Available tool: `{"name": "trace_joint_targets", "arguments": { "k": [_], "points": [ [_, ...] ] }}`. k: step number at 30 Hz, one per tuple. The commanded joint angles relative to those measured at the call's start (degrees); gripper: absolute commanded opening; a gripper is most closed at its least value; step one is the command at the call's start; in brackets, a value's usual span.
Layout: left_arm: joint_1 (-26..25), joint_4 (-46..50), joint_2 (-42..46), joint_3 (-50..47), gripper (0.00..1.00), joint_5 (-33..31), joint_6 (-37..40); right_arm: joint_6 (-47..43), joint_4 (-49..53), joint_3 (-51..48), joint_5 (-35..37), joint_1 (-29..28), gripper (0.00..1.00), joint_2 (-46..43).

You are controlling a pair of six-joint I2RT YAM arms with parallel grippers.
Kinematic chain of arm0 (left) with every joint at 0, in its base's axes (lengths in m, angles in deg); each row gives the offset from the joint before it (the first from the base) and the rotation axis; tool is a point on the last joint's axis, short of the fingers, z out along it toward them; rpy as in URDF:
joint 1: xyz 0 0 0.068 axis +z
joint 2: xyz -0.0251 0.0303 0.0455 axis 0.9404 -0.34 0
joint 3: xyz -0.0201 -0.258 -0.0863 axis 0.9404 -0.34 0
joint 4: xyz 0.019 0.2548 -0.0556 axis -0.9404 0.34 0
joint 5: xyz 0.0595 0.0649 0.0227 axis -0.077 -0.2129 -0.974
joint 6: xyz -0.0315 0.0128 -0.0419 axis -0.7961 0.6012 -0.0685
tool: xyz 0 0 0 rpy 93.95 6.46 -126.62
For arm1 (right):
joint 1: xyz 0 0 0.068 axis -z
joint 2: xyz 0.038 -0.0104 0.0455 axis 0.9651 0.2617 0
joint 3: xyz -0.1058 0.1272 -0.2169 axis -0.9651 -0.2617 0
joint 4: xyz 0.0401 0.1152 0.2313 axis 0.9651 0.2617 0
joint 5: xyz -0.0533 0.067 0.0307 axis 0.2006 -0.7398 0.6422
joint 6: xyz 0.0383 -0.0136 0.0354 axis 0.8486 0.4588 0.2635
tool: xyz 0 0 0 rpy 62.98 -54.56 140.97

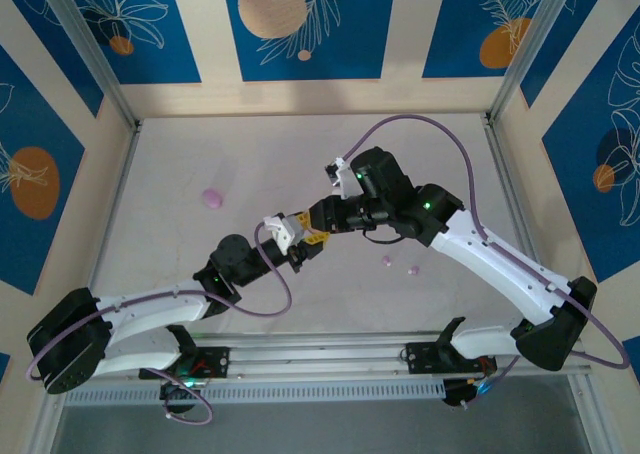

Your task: Insert the wireless bluetooth earbuds into the charging case

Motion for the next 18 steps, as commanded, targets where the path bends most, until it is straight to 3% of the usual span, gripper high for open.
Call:
{"name": "trace_joint_targets", "arguments": {
  "k": [1,18],
  "points": [
    [-0.7,-3.4,0.4,1.9,0.32,-0.9,-0.4,-1.2,3.5,2.0,2.3,-0.5,0.23,0.3],
    [-0.8,-3.1,0.3,2.0,0.32,-0.7,-0.3,-1.7,5.7,4.7,3.8,-1.0,0.29,1.5]
  ]
}}
